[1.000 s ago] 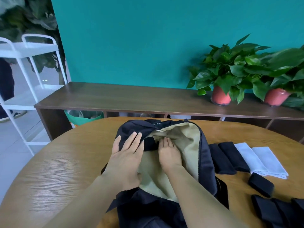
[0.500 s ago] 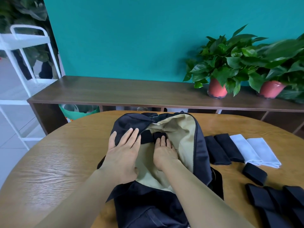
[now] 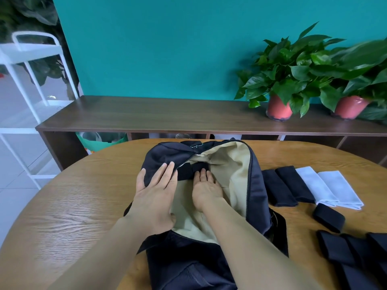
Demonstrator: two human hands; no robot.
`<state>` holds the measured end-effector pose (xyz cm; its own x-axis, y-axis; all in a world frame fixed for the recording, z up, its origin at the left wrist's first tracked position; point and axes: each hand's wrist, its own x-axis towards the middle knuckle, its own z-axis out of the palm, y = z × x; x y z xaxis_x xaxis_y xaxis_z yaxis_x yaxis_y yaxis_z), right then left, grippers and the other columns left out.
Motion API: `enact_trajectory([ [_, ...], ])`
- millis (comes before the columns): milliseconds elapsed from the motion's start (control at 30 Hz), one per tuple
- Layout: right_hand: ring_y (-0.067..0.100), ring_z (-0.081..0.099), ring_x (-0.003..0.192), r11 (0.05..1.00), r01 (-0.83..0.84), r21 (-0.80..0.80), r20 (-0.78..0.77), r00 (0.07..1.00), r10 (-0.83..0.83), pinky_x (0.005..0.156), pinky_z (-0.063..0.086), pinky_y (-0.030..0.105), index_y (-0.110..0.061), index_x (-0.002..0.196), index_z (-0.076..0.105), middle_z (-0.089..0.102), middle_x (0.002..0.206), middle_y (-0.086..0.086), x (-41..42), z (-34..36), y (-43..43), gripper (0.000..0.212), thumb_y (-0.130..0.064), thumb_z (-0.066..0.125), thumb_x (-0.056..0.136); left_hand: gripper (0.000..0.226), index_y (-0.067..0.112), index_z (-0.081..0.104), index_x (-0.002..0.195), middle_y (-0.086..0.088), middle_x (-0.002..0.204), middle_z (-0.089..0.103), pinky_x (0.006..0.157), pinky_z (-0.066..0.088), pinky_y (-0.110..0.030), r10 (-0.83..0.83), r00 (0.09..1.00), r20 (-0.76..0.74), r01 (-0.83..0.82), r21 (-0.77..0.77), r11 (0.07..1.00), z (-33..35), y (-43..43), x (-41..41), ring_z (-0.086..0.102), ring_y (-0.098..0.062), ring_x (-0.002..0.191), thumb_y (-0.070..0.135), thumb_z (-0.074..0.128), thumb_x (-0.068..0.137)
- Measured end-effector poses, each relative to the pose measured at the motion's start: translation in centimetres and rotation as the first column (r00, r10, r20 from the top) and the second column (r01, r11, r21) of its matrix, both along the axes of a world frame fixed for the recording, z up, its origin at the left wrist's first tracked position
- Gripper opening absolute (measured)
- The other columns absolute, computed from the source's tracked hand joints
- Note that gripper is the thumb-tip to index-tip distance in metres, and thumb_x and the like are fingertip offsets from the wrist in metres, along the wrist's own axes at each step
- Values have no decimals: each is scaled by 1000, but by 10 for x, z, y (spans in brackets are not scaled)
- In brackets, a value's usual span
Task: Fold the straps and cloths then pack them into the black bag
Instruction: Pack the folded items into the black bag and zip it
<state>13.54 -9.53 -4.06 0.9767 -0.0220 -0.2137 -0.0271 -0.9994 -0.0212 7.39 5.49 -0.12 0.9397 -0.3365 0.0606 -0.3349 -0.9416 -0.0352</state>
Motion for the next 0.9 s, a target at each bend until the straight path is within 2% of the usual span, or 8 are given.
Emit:
enact_trajectory([
  [333,24,-6,146,1000,-20,23,10,1000,19,117,13,42,-10,151,-3,-10,159,9,-3,5,-4,66,-2,28,93,102,17,-11,152,0,156,-28,111,-19,-53,-23,1000,10,22,45,999,3,0,-2,-26,-13,143,43,57,80],
  [500,23,-9,146,999,-41,25,41,998,40,118,11,40,-7,150,-8,-13,158,11,-17,25,-8,76,0,38,90,90,24,-2,153,0,157,-27,111,-20,-52,-60,998,16,60,12,998,8,1,-7,-28,-13,142,47,52,85],
  [600,24,-10,146,997,-79,7,121,990,77,118,8,40,-5,150,-9,-13,158,12,-40,42,-8,74,-1,37,92,77,26,10,153,0,159,-21,111,-18,-51,-96,995,31,96,-9,995,10,-2,-19,-25,-14,143,52,45,89],
  [733,24,-9,146,990,-133,-44,290,947,140,119,4,39,-5,150,-7,-9,158,13,-88,55,-17,64,-6,27,96,66,27,18,151,2,160,-15,112,-18,-51,-150,989,14,150,-10,989,7,-14,-47,-22,-15,145,56,32,93],
  [800,26,-3,146,986,-155,-60,381,909,166,119,5,40,-2,150,0,0,158,16,-114,54,-27,63,-7,31,95,61,27,24,150,2,161,-11,112,-18,-51,-162,987,0,162,-28,986,5,-22,-60,-18,-13,146,55,28,96],
  [900,33,37,135,986,-163,-22,623,769,141,112,29,48,5,137,42,43,142,23,-152,45,-49,55,-3,35,83,55,28,23,150,3,161,-9,112,-18,-50,-173,984,-28,173,-26,985,4,-36,-75,-16,-11,146,51,21,100],
])
